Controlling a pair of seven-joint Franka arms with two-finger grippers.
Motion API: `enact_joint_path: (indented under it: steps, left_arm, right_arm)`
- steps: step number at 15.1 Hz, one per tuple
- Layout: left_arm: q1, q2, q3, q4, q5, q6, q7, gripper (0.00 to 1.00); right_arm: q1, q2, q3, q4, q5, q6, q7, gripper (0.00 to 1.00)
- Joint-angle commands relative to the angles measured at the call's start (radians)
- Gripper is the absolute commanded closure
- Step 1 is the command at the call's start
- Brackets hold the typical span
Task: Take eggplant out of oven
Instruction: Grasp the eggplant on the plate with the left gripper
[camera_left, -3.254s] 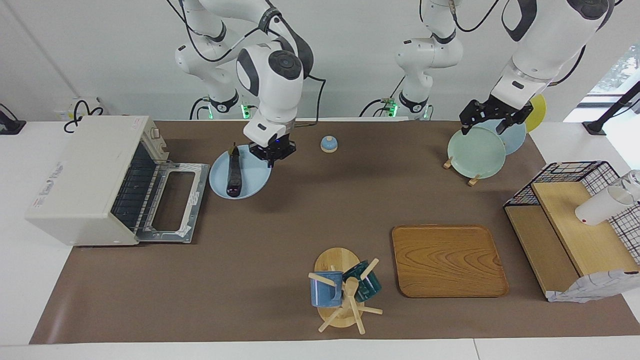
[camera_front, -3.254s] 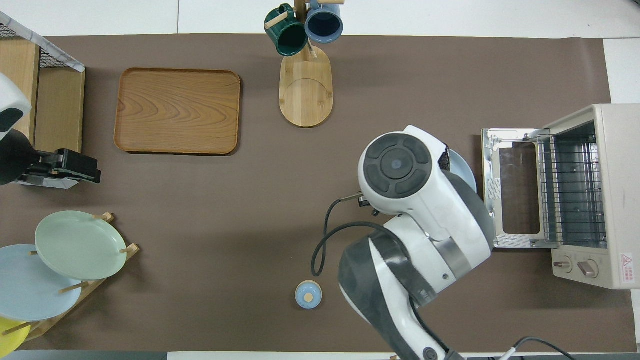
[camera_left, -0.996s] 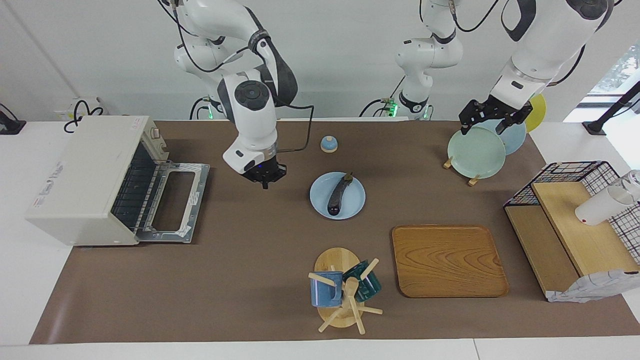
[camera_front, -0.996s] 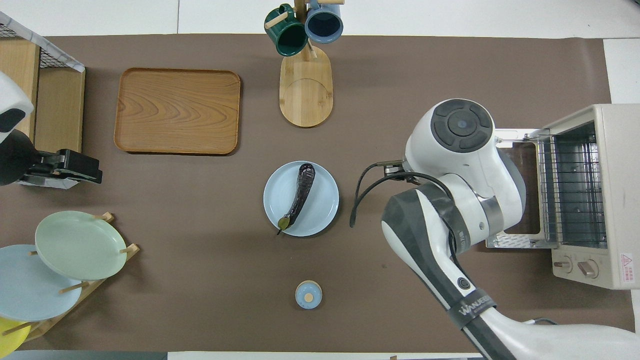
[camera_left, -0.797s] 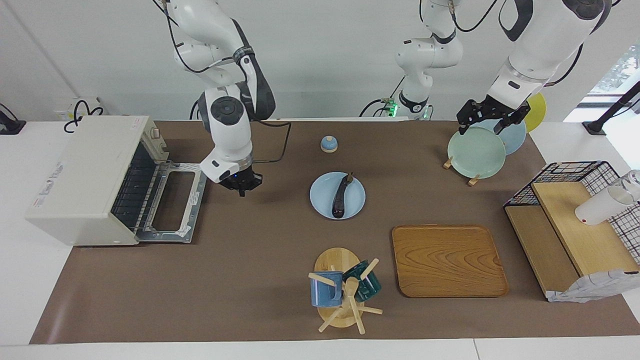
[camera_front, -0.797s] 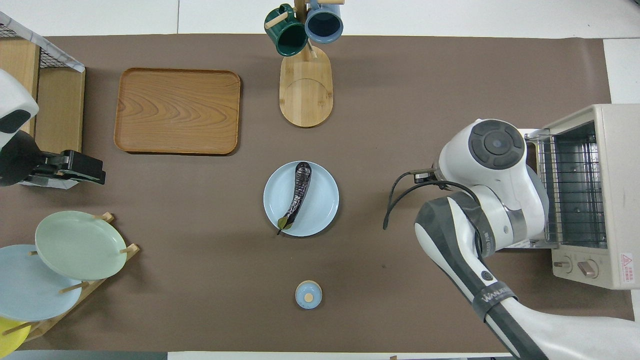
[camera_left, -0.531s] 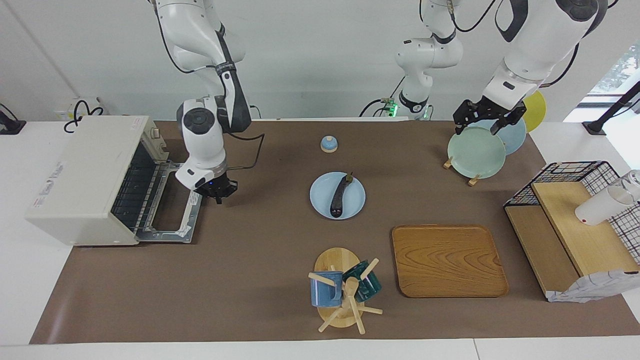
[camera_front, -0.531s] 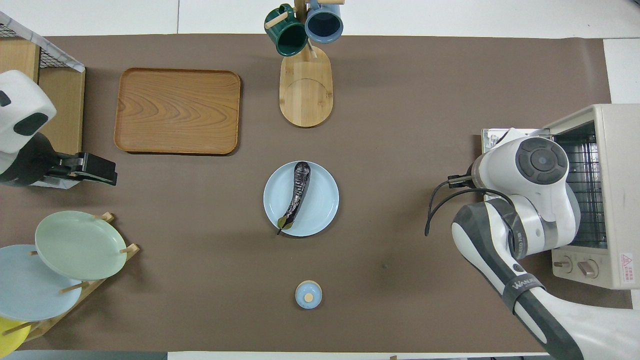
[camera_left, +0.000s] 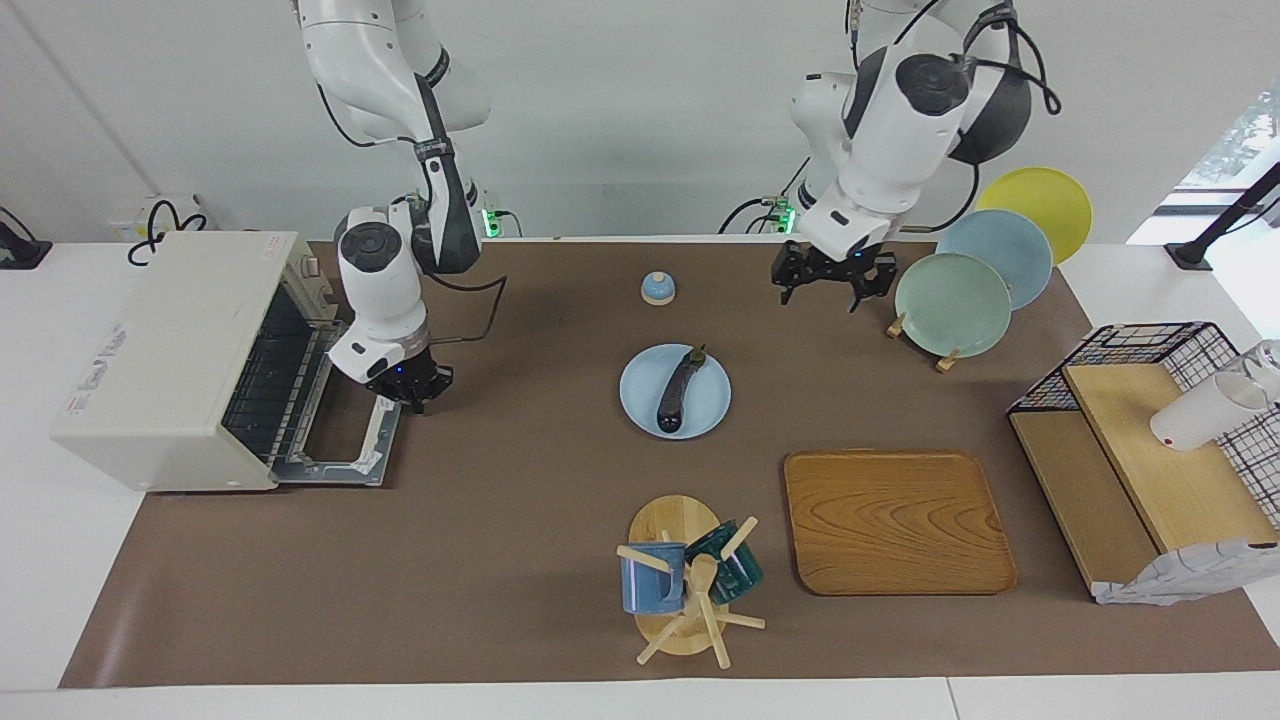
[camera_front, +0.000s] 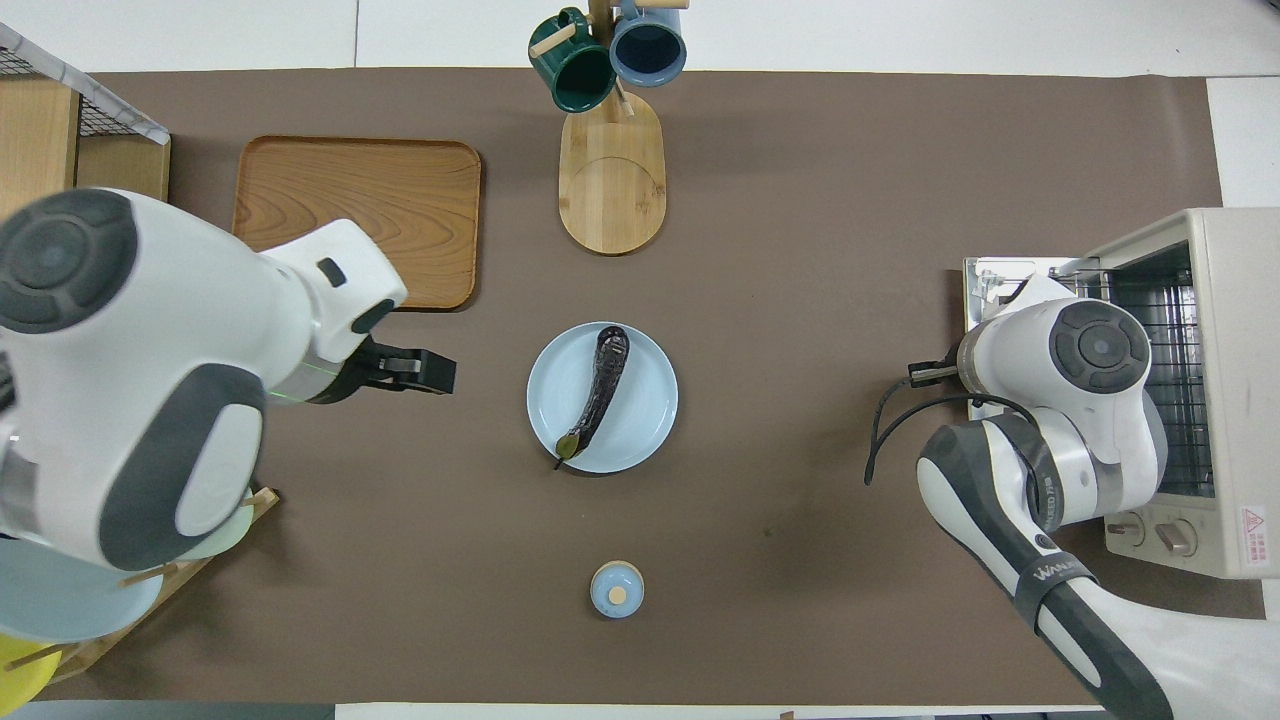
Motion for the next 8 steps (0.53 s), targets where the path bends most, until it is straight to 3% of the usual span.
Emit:
enact_joint_path:
  steps: [1,6,8]
  left_arm:
    - [-0.111,0.071,0.017,-0.034,-0.019,0.124,-0.062,0.0]
    - [-0.221,0.162,0.017,-0.136,-0.02,0.383,-0.125,0.0]
    - [-0.264,0.232,0.019,-0.146,-0.019,0.499,-0.188,0.0]
  right_arm:
    - [-0.029,-0.011,0.014,-0.014,-0.064,0.022,-0.027,1.0]
    - [-0.052,-0.005,0.014,0.009,-0.126,0.006,-0.105,1.0]
    - [-0.054,0.0,0.014,0.05,-0.126,-0.044,-0.117,1.0]
